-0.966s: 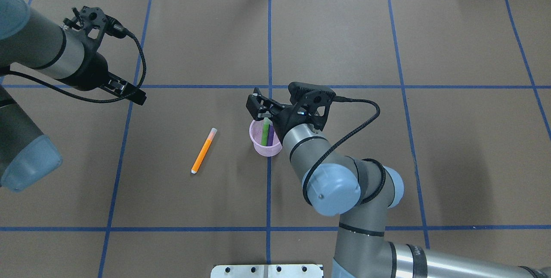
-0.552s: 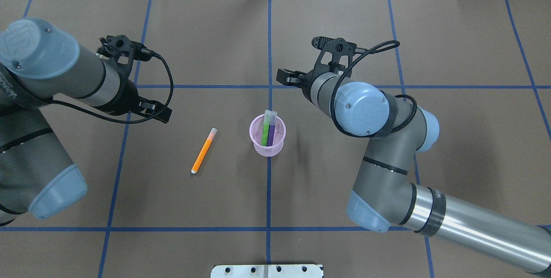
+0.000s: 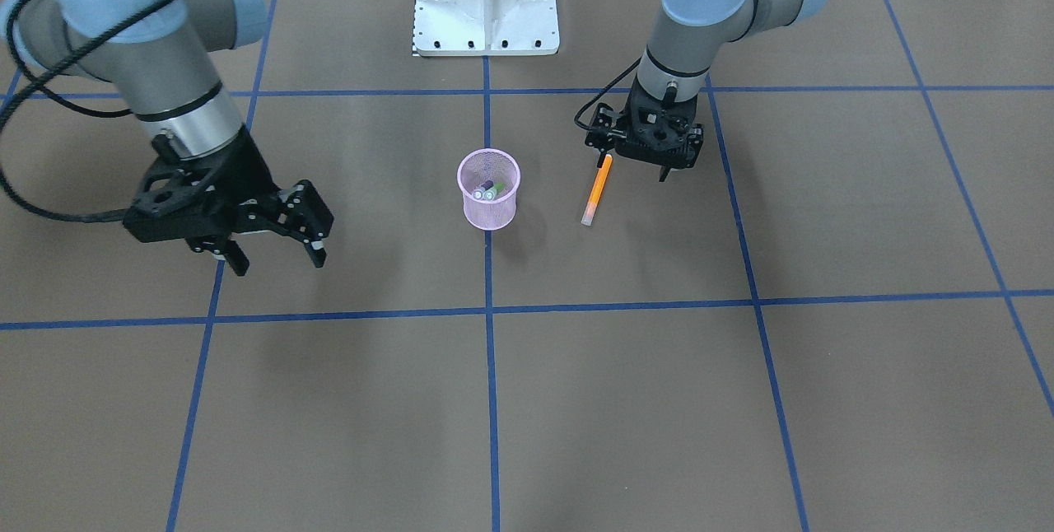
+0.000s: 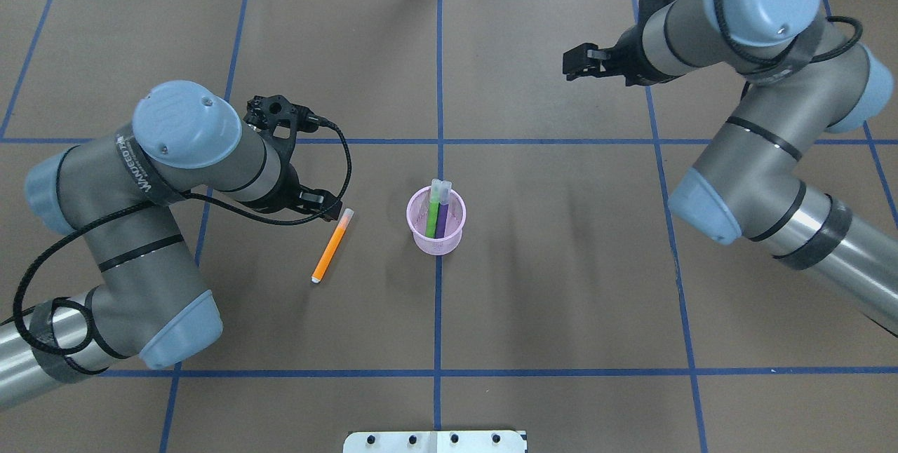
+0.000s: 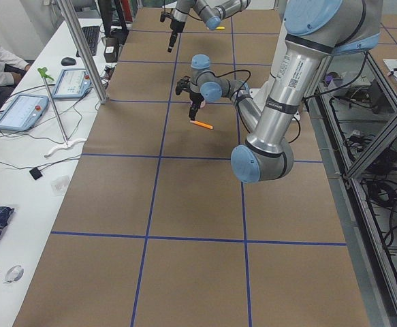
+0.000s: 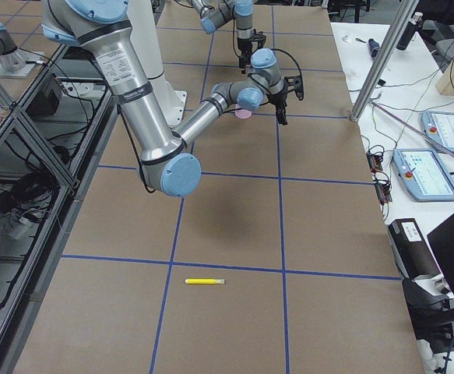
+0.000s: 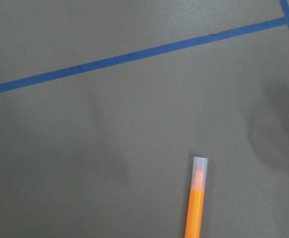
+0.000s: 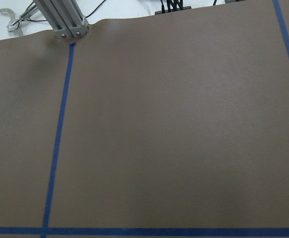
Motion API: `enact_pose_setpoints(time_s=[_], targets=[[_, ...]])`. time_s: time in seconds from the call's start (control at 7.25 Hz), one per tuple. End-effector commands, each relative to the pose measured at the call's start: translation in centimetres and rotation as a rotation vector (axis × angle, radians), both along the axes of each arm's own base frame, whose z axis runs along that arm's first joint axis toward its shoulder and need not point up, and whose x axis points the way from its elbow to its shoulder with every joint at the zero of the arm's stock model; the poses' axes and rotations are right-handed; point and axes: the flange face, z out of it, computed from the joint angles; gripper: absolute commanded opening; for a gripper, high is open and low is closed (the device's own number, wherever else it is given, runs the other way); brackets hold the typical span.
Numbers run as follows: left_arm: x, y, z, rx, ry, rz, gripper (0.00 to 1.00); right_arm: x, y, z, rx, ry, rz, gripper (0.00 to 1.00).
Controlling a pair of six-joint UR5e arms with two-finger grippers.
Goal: Collect pens into pen holder
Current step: 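Withdraw the right gripper while the left gripper moves to the orange marker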
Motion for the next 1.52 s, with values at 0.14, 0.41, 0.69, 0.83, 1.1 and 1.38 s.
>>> enact_pose_setpoints(time_s=[0.14,0.41,0.69,0.83,1.1,1.38], targets=[[3.0,-0.6,2.1,0.015,0.025,0.017,0.65,5.7,-0.8,4.4,0.062,0.054,-0.108,1.00],[3.8,-0.5,1.8,0.013,0.026,0.022,0.57,6.6,-0.3,6.4,0.047,0.062,-0.127,1.00],[4.8,0.3,2.0,0.009,0.022,0.040,0.56,6.7,-0.3,6.4,0.046,0.062,-0.125,1.00],[5.5,0.6,2.5,-0.004,0.013,0.044,0.56,6.7,-0.3,6.5,0.045,0.063,-0.125,1.00],[6.8,1.7,3.1,-0.028,0.004,0.054,0.56,6.6,-0.2,6.7,0.041,0.066,-0.126,1.00],[7.4,2.3,3.0,-0.028,0.005,0.064,0.49,6.7,-0.2,6.9,0.039,0.069,-0.125,1.00]])
